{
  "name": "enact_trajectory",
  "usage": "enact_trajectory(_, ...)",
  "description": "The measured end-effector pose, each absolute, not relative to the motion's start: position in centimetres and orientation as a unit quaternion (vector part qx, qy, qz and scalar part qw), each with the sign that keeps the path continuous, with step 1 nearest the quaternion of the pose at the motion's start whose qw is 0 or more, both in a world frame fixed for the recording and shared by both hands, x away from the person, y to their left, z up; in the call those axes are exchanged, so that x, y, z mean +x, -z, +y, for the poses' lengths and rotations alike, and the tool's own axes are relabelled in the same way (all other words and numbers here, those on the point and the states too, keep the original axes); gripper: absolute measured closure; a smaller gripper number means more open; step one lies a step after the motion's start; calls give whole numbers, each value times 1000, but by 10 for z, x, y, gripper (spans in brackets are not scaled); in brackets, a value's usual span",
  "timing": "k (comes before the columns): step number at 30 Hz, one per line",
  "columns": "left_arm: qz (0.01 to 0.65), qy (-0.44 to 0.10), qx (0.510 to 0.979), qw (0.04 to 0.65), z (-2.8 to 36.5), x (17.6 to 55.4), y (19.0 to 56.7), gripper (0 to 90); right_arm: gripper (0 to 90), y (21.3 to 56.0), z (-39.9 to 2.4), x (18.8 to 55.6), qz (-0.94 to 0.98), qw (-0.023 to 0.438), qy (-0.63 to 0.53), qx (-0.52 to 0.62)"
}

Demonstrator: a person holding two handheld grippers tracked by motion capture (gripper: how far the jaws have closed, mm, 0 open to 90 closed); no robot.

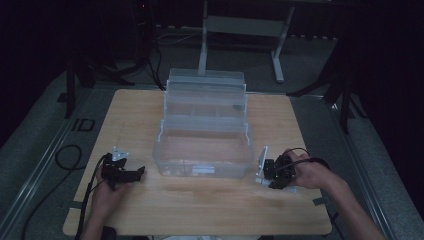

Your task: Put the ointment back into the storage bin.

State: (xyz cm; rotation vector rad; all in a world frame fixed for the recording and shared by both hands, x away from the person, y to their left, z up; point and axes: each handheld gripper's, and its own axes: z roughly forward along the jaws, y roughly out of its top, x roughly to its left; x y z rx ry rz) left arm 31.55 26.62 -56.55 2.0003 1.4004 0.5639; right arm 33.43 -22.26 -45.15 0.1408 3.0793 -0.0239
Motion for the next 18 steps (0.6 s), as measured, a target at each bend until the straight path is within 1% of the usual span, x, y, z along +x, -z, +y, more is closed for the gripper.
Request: enact_trajectory(18, 531, -214, 758, 312, 266, 315, 565, 82, 707, 422, -217, 339, 998, 44, 5, 40)
